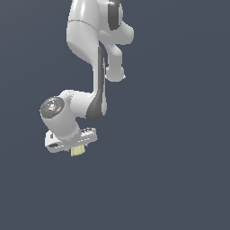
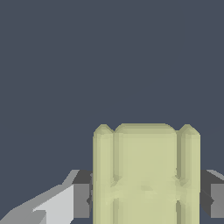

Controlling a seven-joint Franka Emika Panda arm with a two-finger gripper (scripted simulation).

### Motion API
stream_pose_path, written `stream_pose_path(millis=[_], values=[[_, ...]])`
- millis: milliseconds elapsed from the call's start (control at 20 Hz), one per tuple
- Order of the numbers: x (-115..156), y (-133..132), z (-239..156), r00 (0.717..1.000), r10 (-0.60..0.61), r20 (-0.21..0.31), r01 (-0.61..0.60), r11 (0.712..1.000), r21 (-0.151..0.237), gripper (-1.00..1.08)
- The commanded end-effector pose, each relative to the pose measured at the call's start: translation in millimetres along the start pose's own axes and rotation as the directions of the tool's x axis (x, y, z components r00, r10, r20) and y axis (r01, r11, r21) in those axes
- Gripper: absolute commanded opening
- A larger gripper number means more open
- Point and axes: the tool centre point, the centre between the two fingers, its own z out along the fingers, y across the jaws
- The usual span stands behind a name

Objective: Pick up the object and move it to a goal position.

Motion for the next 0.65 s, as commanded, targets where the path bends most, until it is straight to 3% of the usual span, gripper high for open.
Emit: stream_pose_path(millis=[0,250,600], values=[[-4.6,20.9,-7.0,1.000,-0.002,0.000,0.002,1.000,0.001,-1.00],[-9.1,46.2,-15.2,1.000,-0.002,0.000,0.002,1.000,0.001,-1.00],[-10.2,56.4,-18.3,1.000,-0.002,0.000,0.002,1.000,0.001,-1.00]])
